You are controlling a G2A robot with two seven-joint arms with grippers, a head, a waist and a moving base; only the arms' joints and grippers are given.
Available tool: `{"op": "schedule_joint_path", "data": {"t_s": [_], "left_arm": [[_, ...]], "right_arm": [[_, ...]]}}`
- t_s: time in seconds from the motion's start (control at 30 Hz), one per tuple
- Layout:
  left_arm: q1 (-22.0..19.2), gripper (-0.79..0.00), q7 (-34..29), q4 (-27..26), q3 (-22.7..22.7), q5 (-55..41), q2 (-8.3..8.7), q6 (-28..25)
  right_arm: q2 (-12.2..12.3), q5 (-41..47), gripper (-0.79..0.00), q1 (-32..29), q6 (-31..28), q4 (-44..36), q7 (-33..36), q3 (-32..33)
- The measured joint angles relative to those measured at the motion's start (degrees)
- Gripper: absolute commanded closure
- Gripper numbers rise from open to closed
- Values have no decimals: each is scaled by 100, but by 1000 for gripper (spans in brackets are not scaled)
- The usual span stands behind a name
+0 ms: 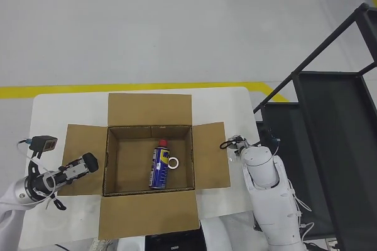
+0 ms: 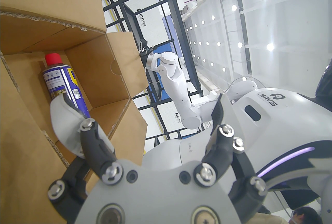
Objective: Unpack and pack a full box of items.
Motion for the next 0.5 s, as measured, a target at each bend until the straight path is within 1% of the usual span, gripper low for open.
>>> {"op": "schedule_joint_path", "data": {"t_s": [0.13, 0.23, 0.33, 0.5], "left_arm": [[0, -785, 0, 0, 0, 0, 0, 0], [0, -785, 0, 0, 0, 0, 0, 0], [0, -785, 0, 0, 0, 0, 0, 0], [0, -785, 0, 0, 0, 0, 0, 0]], "right_arm": [[30, -123, 0, -19, 72, -10, -56, 42], [50, -126, 0, 55, 230, 80, -88, 165], [62, -164, 0, 284, 460, 408, -125, 221], [63, -145, 0, 656, 484, 978, -52, 308]]}}
